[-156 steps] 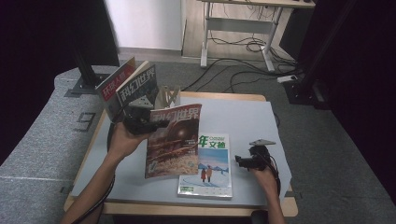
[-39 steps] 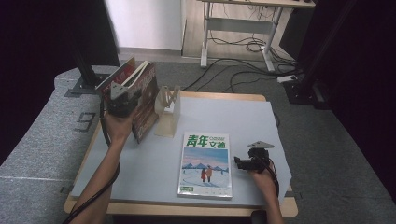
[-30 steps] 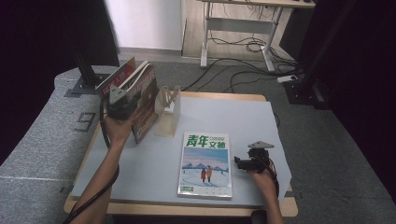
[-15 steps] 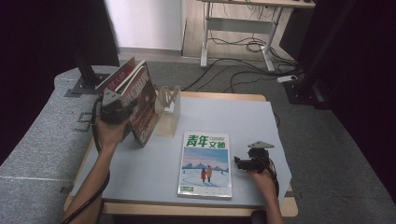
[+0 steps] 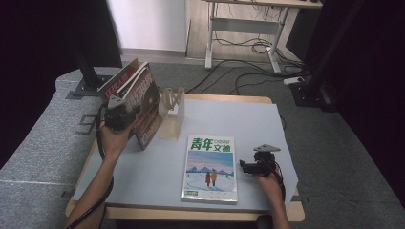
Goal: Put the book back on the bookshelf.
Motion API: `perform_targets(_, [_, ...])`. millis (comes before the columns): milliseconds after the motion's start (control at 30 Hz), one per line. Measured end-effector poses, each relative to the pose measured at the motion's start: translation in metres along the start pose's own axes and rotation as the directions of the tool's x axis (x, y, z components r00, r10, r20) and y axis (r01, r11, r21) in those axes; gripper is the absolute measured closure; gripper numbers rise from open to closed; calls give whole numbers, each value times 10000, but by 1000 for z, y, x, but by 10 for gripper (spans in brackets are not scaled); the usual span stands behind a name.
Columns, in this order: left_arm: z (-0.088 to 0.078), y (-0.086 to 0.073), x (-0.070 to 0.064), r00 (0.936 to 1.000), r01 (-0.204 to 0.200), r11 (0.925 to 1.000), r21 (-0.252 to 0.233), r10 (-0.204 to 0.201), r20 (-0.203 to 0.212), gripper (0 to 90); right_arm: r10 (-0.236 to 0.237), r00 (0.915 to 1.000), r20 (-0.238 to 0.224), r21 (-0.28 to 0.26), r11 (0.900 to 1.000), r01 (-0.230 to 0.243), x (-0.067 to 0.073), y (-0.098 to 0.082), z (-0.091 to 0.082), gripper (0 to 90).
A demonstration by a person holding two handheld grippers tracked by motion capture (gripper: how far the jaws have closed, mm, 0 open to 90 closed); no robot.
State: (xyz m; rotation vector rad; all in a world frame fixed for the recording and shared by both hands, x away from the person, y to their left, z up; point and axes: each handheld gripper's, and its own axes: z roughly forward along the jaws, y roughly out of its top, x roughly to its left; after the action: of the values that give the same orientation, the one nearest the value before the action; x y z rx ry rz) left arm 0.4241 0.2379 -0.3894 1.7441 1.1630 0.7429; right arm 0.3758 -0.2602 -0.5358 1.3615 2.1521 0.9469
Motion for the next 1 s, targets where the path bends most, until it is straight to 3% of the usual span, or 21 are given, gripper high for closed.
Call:
perform_targets(67, [0,2,-2,9998,-105,9999,-59,104,-182,844,13,10000,-3,-4,10000,-13,0,0,0,96])
perform_targets(233, [4,4,1,9993,349,9988,-338,-352,-94,846,18,10000,-2,0,10000,-18,0,0,0,96])
perform_targets(500, [11,5,-5,9994,309,9950,-953,-324,-138,847,12,10000,-4,-6,10000,-12,0,0,0,96])
perform_targets(667, [19,3,-5,9994,201,9970,-743,-222,-275,845,25,10000,-5,-2,10000,-25,0,0,0,96])
perform_targets(867, [17,-2,3,9989,291,9963,-814,-320,-337,842,17,10000,-6,0,10000,-17,0,0,0,96])
perform_targets(1000, [15,-2,5,9992,104,9974,-709,-131,-387,825,10,10000,-4,-1,10000,-10,0,0,0,96])
